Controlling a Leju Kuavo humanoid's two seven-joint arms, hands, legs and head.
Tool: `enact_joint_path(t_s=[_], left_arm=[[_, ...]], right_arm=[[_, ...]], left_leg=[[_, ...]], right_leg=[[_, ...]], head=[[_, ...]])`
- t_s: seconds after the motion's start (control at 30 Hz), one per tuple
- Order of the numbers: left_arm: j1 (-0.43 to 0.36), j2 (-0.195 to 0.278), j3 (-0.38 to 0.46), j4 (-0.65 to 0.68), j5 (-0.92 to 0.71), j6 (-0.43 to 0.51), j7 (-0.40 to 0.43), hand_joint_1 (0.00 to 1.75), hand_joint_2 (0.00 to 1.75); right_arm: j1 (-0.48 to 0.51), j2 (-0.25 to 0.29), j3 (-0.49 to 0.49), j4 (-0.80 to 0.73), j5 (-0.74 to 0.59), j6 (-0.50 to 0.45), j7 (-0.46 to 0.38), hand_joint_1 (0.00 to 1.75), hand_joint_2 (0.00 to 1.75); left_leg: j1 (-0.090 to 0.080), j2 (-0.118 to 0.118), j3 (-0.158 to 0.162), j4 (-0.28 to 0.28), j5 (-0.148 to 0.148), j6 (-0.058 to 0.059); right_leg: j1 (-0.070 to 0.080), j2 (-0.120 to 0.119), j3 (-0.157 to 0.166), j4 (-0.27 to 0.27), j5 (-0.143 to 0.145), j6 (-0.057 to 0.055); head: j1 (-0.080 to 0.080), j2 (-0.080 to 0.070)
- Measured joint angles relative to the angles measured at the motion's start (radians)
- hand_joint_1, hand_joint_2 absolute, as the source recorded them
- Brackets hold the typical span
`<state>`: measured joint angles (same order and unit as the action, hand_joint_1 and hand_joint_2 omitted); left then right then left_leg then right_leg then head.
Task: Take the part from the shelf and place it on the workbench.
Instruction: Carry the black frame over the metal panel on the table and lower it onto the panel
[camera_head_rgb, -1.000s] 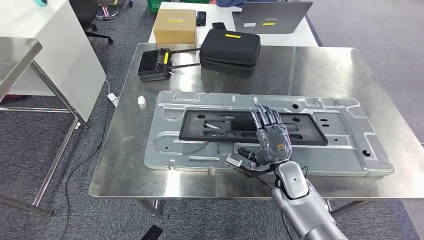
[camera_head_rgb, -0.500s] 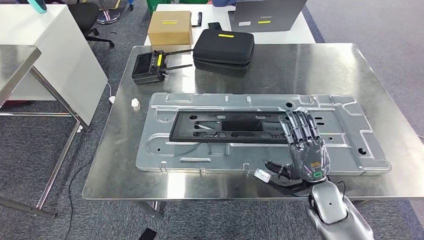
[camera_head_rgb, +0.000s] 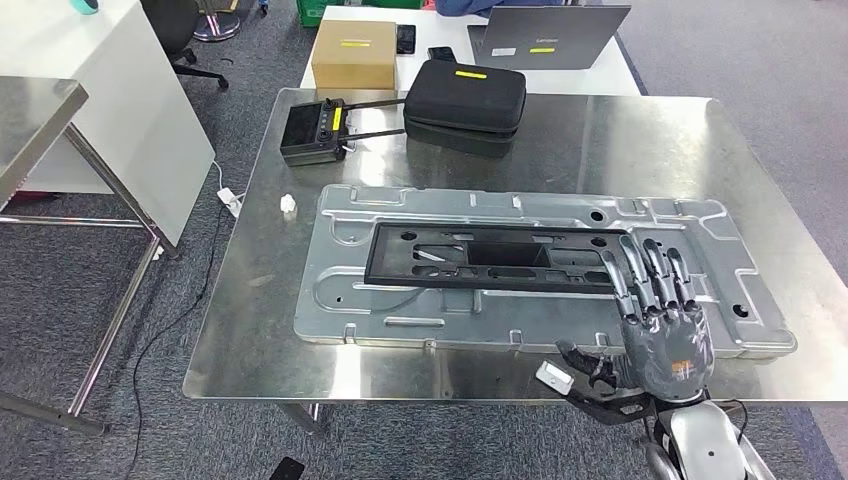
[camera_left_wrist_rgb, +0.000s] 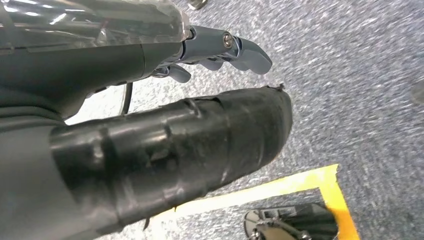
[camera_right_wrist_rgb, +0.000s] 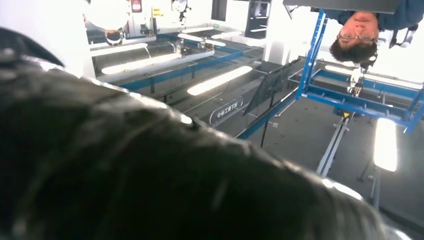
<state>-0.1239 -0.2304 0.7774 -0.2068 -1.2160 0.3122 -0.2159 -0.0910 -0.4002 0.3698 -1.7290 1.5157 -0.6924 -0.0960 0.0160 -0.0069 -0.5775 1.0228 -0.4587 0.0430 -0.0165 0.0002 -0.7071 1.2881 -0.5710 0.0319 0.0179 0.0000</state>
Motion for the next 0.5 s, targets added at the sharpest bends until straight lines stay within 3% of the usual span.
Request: enact_joint_path(t_s=[0.07, 0.13, 0.2, 0.27, 0.33, 0.43, 0.47, 0.5], left_arm=[[0.001, 0.0, 0.006, 0.0, 0.005, 0.003, 0.0, 0.0, 0.0], [0.001, -0.001, 0.012, 0.0, 0.013, 0.007, -0.001, 0.0, 0.0], [0.003, 0.0, 0.018, 0.0, 0.021, 0.015, -0.003, 0.0, 0.0], [0.008, 0.0, 0.027, 0.0, 0.029, 0.023, -0.005, 0.0, 0.0], [0.013, 0.001, 0.036, 0.0, 0.038, 0.027, -0.008, 0.0, 0.0], [0.02, 0.004, 0.045, 0.0, 0.047, 0.031, -0.014, 0.0, 0.0], [0.023, 0.006, 0.049, 0.0, 0.05, 0.032, -0.017, 0.0, 0.0], [0.025, 0.007, 0.053, 0.0, 0.054, 0.033, -0.02, 0.0, 0.0]], right_arm=[[0.033, 0.056, -0.028, -0.054, -0.139, 0.0, -0.125, 0.0, 0.0], [0.066, 0.155, -0.08, -0.087, -0.33, 0.0, -0.313, 0.0, 0.0], [0.102, 0.255, -0.127, -0.105, -0.503, -0.001, -0.446, 0.0, 0.0], [0.133, 0.329, -0.143, -0.124, -0.642, -0.001, -0.49, 0.0, 0.0], [0.159, 0.379, -0.145, -0.142, -0.747, -0.001, -0.501, 0.0, 0.0], [0.202, 0.42, -0.145, -0.162, -0.847, -0.001, -0.51, 0.0, 0.0], [0.217, 0.429, -0.145, -0.166, -0.867, -0.001, -0.515, 0.0, 0.0], [0.232, 0.437, -0.144, -0.171, -0.882, -0.001, -0.521, 0.0, 0.0]], left_leg=[[0.0, 0.0, 0.002, 0.001, -0.001, -0.003], [-0.003, 0.0, 0.002, 0.003, 0.0, -0.012], [-0.005, -0.001, 0.0, 0.002, 0.004, -0.024], [-0.005, -0.002, -0.002, 0.004, -0.001, -0.036], [-0.004, -0.001, -0.023, 0.057, -0.053, -0.044], [-0.002, 0.001, -0.079, 0.234, -0.169, -0.05], [-0.002, 0.001, -0.08, 0.264, -0.182, -0.051], [-0.002, 0.001, -0.062, 0.255, -0.177, -0.051]], right_leg=[[0.0, 0.0, 0.063, -0.128, 0.065, -0.007], [0.005, 0.001, 0.115, -0.232, 0.102, -0.016], [0.011, 0.001, 0.122, -0.251, 0.107, -0.023], [0.007, 0.0, 0.118, -0.256, 0.115, -0.037], [0.002, -0.003, 0.111, -0.264, 0.128, -0.055], [0.005, -0.008, 0.087, -0.263, 0.146, -0.064], [0.006, -0.009, 0.078, -0.262, 0.153, -0.064], [0.007, -0.009, 0.068, -0.26, 0.159, -0.063]], head=[[0.0, 0.0], [0.0, 0.0], [-0.001, 0.0], [-0.001, 0.0], [-0.003, 0.0], [-0.005, 0.0], [-0.005, 0.0], [-0.005, 0.0]])
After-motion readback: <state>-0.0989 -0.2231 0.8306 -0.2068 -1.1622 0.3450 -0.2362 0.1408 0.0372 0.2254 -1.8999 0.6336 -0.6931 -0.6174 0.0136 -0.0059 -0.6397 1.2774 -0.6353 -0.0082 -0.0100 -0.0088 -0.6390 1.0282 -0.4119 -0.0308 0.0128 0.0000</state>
